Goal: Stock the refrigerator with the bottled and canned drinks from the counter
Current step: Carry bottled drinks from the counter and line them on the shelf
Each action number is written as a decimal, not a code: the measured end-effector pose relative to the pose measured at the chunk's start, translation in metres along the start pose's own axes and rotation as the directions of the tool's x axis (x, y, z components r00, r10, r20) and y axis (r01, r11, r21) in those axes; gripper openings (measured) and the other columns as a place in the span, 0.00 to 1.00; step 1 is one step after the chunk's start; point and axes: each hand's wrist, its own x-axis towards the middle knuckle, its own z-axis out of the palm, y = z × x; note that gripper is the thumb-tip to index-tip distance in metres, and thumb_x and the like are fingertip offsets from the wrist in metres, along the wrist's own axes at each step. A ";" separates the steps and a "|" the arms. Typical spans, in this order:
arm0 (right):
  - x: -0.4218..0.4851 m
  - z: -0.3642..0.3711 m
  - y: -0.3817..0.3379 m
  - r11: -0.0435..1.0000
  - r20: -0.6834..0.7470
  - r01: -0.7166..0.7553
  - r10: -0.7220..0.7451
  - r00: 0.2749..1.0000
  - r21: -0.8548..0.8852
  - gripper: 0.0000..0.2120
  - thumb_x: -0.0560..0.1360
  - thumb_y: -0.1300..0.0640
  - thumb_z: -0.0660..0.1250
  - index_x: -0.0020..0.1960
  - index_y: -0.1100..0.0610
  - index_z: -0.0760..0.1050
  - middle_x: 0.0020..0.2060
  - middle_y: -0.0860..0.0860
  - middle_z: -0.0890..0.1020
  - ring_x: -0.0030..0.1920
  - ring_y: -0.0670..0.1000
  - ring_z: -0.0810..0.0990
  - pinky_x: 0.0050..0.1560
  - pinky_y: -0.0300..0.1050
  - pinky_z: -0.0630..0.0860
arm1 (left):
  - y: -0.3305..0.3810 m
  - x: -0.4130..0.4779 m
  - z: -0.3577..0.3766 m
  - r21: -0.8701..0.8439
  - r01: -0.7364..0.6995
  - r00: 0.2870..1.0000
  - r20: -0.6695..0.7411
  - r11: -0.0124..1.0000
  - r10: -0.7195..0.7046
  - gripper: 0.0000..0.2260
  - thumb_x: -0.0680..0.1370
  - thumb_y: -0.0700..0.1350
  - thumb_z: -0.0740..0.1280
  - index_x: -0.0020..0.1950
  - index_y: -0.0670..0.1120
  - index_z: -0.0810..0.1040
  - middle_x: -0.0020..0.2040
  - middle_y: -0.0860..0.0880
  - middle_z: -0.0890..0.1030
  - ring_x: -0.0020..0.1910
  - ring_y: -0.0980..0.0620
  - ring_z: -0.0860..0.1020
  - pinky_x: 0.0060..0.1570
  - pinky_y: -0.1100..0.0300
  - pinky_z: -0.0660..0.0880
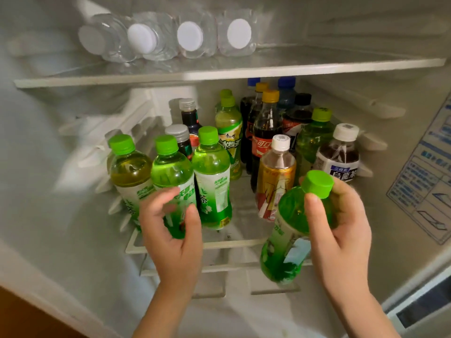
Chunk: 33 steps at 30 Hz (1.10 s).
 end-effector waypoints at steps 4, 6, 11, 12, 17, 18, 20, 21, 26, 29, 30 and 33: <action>0.013 0.015 -0.009 0.998 0.077 0.038 -0.042 0.996 0.048 0.16 0.75 0.45 0.61 0.59 0.51 0.74 0.50 0.38 0.80 0.52 0.43 0.79 0.51 0.39 0.76 | -0.014 0.012 -0.002 0.331 -0.063 0.997 -0.013 0.941 0.071 0.16 0.73 0.45 0.67 0.57 0.38 0.72 0.59 0.45 0.71 0.60 0.46 0.69 0.63 0.54 0.64; 0.019 0.022 -0.013 0.996 0.103 0.045 -0.052 0.993 0.076 0.15 0.75 0.46 0.62 0.59 0.50 0.73 0.50 0.37 0.79 0.51 0.43 0.79 0.51 0.40 0.77 | -0.016 0.016 -0.003 0.354 -0.029 0.999 -0.018 0.935 0.038 0.18 0.72 0.45 0.67 0.58 0.37 0.72 0.60 0.42 0.71 0.62 0.46 0.68 0.66 0.60 0.60; 0.031 0.038 -0.021 0.991 0.156 0.110 -0.121 0.980 0.077 0.10 0.75 0.46 0.61 0.56 0.43 0.72 0.49 0.36 0.79 0.51 0.42 0.79 0.51 0.39 0.76 | -0.022 0.009 -0.005 0.339 0.044 0.998 0.018 0.940 -0.053 0.29 0.70 0.49 0.69 0.68 0.42 0.64 0.67 0.49 0.65 0.69 0.51 0.63 0.69 0.60 0.59; 0.034 0.040 -0.022 0.989 0.171 0.124 -0.136 0.976 0.080 0.10 0.75 0.46 0.61 0.56 0.42 0.72 0.49 0.36 0.79 0.51 0.42 0.79 0.51 0.39 0.76 | -0.023 0.006 -0.004 0.351 0.043 0.998 0.030 0.935 -0.057 0.32 0.69 0.50 0.71 0.69 0.44 0.62 0.69 0.49 0.64 0.70 0.53 0.62 0.70 0.57 0.60; 0.041 0.055 -0.026 0.988 0.240 0.137 -0.150 0.959 0.070 0.12 0.75 0.45 0.62 0.57 0.44 0.73 0.50 0.40 0.80 0.50 0.44 0.80 0.52 0.49 0.78 | -0.036 -0.006 -0.004 0.433 0.056 0.992 0.076 0.899 -0.099 0.42 0.65 0.40 0.77 0.72 0.46 0.57 0.70 0.40 0.65 0.71 0.47 0.62 0.72 0.60 0.57; 0.040 0.059 -0.026 0.987 0.248 0.149 -0.159 0.956 0.056 0.13 0.75 0.44 0.61 0.57 0.46 0.73 0.50 0.37 0.80 0.46 0.44 0.80 0.49 0.45 0.79 | -0.039 -0.008 -0.006 0.446 0.057 0.992 0.077 0.893 -0.101 0.42 0.65 0.39 0.77 0.72 0.47 0.57 0.69 0.39 0.66 0.69 0.45 0.64 0.71 0.57 0.60; 0.039 0.067 -0.024 0.986 0.248 0.168 -0.167 0.954 0.016 0.15 0.75 0.44 0.61 0.58 0.49 0.73 0.48 0.34 0.79 0.42 0.48 0.79 0.42 0.38 0.77 | -0.043 -0.012 -0.010 0.454 0.076 0.991 0.066 0.888 -0.119 0.40 0.66 0.40 0.77 0.71 0.47 0.58 0.67 0.40 0.68 0.66 0.43 0.68 0.66 0.48 0.68; 0.039 0.070 -0.021 0.985 0.241 0.173 -0.167 0.956 -0.006 0.15 0.75 0.44 0.62 0.58 0.50 0.73 0.46 0.34 0.79 0.41 0.48 0.78 0.41 0.37 0.76 | -0.044 -0.014 -0.012 0.458 0.088 0.990 0.059 0.885 -0.129 0.39 0.66 0.41 0.77 0.71 0.47 0.58 0.66 0.40 0.69 0.64 0.41 0.71 0.63 0.46 0.71; 0.039 0.084 -0.010 0.984 0.222 0.156 -0.132 0.966 -0.092 0.18 0.76 0.45 0.60 0.61 0.53 0.71 0.42 0.37 0.77 0.35 0.47 0.77 0.36 0.44 0.76 | -0.052 -0.015 -0.018 0.459 0.168 0.980 0.016 0.873 -0.197 0.38 0.65 0.50 0.77 0.69 0.48 0.60 0.58 0.48 0.68 0.52 0.52 0.69 0.51 0.61 0.67; 0.044 0.089 -0.005 0.980 0.222 0.168 -0.142 0.965 -0.103 0.17 0.77 0.48 0.61 0.61 0.56 0.70 0.43 0.40 0.77 0.37 0.43 0.77 0.39 0.46 0.76 | -0.059 -0.010 -0.018 0.458 0.156 0.978 0.054 0.875 -0.203 0.38 0.65 0.48 0.78 0.68 0.44 0.62 0.57 0.48 0.68 0.52 0.48 0.70 0.49 0.57 0.70; 0.045 0.091 -0.003 0.979 0.218 0.174 -0.147 0.965 -0.110 0.17 0.77 0.49 0.61 0.62 0.57 0.70 0.44 0.40 0.77 0.37 0.42 0.76 0.39 0.44 0.75 | -0.061 -0.007 -0.017 0.459 0.152 0.975 0.076 0.875 -0.209 0.38 0.64 0.48 0.78 0.68 0.42 0.63 0.58 0.46 0.68 0.53 0.46 0.71 0.50 0.56 0.71; 0.050 0.098 -0.002 0.976 0.220 0.177 -0.147 0.964 -0.124 0.15 0.78 0.51 0.62 0.62 0.57 0.70 0.46 0.42 0.77 0.35 0.39 0.73 0.38 0.38 0.70 | -0.070 0.000 -0.016 0.476 0.146 0.964 0.128 0.867 -0.232 0.39 0.64 0.48 0.79 0.69 0.39 0.64 0.60 0.42 0.69 0.56 0.42 0.72 0.54 0.50 0.73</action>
